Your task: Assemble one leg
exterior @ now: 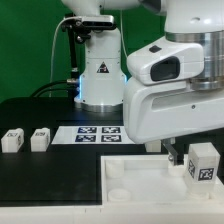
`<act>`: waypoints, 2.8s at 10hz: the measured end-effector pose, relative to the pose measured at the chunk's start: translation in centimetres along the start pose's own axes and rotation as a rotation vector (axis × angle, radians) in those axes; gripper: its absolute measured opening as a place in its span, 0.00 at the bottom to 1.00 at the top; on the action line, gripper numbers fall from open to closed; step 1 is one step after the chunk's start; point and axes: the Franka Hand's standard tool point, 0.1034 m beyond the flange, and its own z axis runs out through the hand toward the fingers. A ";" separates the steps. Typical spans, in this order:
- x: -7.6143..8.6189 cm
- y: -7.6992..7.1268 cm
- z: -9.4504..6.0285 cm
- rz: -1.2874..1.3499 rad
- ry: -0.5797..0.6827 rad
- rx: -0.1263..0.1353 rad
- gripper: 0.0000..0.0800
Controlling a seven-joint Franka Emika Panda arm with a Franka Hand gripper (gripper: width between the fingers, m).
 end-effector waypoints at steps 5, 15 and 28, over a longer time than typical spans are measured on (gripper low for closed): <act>-0.4 -0.1 1.0 0.019 0.000 -0.002 0.70; -1.5 1.0 1.0 0.932 0.144 0.052 0.37; -2.1 -1.2 1.2 1.012 0.131 0.072 0.81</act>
Offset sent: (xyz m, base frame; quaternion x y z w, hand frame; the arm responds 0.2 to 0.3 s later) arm 0.0000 0.0000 0.0000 0.0000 0.0000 0.0000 1.0000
